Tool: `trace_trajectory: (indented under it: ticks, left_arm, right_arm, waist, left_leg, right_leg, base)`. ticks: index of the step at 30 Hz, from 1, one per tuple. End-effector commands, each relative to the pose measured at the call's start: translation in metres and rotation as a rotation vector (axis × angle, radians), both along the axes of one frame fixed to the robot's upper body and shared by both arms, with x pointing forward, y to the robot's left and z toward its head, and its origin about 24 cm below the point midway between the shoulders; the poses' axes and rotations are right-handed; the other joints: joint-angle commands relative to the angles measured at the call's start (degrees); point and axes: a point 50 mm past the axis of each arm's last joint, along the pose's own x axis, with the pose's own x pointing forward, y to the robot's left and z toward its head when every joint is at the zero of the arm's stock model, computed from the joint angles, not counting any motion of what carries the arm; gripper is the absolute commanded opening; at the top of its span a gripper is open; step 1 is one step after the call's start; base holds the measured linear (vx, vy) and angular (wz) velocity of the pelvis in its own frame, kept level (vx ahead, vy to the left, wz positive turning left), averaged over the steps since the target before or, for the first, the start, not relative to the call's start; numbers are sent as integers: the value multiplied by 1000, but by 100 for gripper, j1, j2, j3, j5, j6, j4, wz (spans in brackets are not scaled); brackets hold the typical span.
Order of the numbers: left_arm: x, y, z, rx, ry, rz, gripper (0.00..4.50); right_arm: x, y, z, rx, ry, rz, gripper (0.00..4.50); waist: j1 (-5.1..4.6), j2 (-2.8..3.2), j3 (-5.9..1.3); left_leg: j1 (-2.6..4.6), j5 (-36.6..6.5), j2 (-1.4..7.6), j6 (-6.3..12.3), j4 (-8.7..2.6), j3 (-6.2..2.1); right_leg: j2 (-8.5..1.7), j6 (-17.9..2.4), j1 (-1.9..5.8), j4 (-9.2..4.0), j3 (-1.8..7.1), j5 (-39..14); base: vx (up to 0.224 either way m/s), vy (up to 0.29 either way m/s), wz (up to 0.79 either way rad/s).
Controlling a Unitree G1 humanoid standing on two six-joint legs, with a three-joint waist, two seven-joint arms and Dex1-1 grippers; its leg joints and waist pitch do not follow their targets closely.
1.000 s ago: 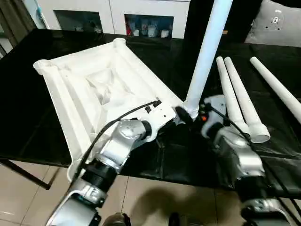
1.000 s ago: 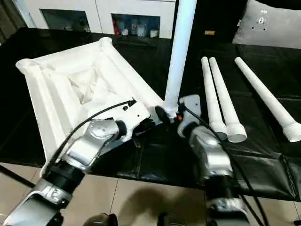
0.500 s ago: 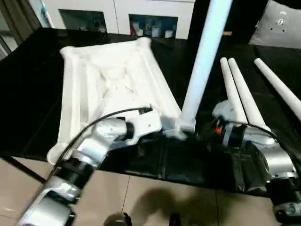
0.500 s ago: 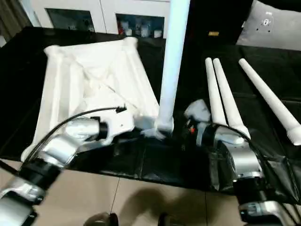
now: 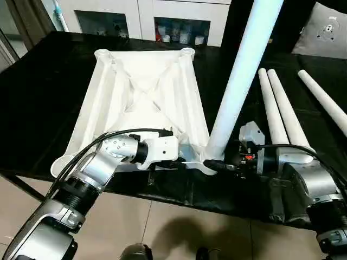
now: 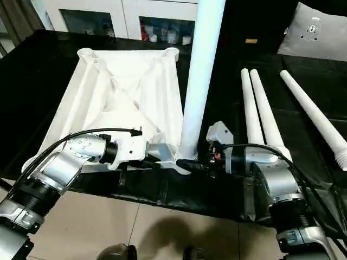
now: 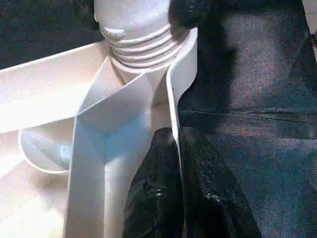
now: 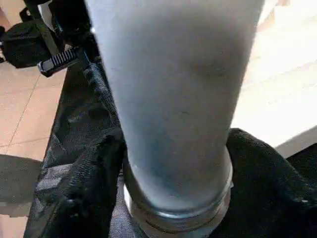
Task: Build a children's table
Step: Rotate leg to tighten
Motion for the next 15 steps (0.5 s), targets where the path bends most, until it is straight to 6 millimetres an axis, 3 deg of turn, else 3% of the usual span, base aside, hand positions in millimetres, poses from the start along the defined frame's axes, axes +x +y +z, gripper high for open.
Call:
trace_trajectory:
  ticks: [1, 2, 4, 8, 9, 10, 11, 13, 14, 15]
  left_arm:
    - [-9, 0, -16, 80, 64, -66, 0]
    - [-9, -1, -17, 78, 65, -65, 0]
    - [-9, -1, -17, 68, 72, -59, 0]
    - [-8, -5, -15, 18, 96, -5, 0]
    - [-7, -7, -15, -1, 102, 36, 0]
    - [-7, -7, -15, -1, 102, 36, 0]
    - [-4, -10, -15, -28, 104, 93, 0]
    - [0, -17, -14, -72, 106, 173, 0]
    - [8, -28, -13, -142, 120, 307, 0]
    - [8, -28, -13, -142, 120, 307, 0]
  right_arm:
    - [-1, 3, 0, 16, 16, 25, 302]
    - [-2, 3, -1, 17, 19, 26, 292]
    - [-2, 3, -2, 35, 28, 20, 277]
    - [-6, 12, -6, 64, 85, -15, 268]
    - [-5, 17, -10, 55, 94, -67, 267]
    - [-5, 17, -10, 55, 94, -67, 267]
    - [-1, 22, -13, 58, 95, -143, 267]
    - [5, 29, -17, 78, 91, -245, 266]
    - [14, 36, -21, 83, 84, -385, 266]
    - [14, 36, -21, 83, 84, -385, 266]
  waist:
    - [-10, -93, -441]
    - [-9, -84, -438]
    - [-18, -142, -439]
    - [-12, -126, -431]
    - [-13, -72, -426]
    - [-23, -85, -429]
    - [-51, -103, -412]
    - [-73, -79, -373]
    - [-98, -87, -370]
    - [-147, -89, -338]
  left_leg:
    - [36, -678, 363, 687, -342, -106]
    - [36, -685, 365, 695, -342, -107]
    - [36, -684, 361, 700, -342, -98]
    - [41, -680, 370, 666, -352, -101]
    - [43, -675, 379, 634, -360, -114]
    - [49, -715, 381, 613, -366, -115]
    - [60, -879, 365, 552, -377, -114]
    - [75, -1134, 345, 411, -395, -125]
    - [84, -1233, 335, 292, -399, -133]
    - [100, -1384, 309, 189, -400, -139]
  right_leg:
    - [-556, -1086, 331, -350, 355, -1416]
    - [-555, -1093, 326, -349, 354, -1413]
    - [-560, -1077, 334, -353, 355, -1478]
    - [-559, -990, 323, -370, 360, -1653]
    - [-560, -1007, 313, -360, 359, -1622]
    - [-557, -1005, 309, -374, 353, -1628]
    - [-563, -976, 300, -407, 350, -1827]
    - [-572, -881, 291, -477, 342, -2294]
    - [-579, -794, 292, -504, 331, -2580]
    - [-577, -700, 264, -564, 307, -2954]
  base:
    - [0, 0, 0]
    - [0, 0, 0]
    - [0, 0, 0]
    - [0, 0, 0]
    - [0, 0, 0]
    - [0, 0, 0]
    - [0, 0, 0]
    - [0, 0, 0]
    - [0, 0, 0]
    - [0, 0, 0]
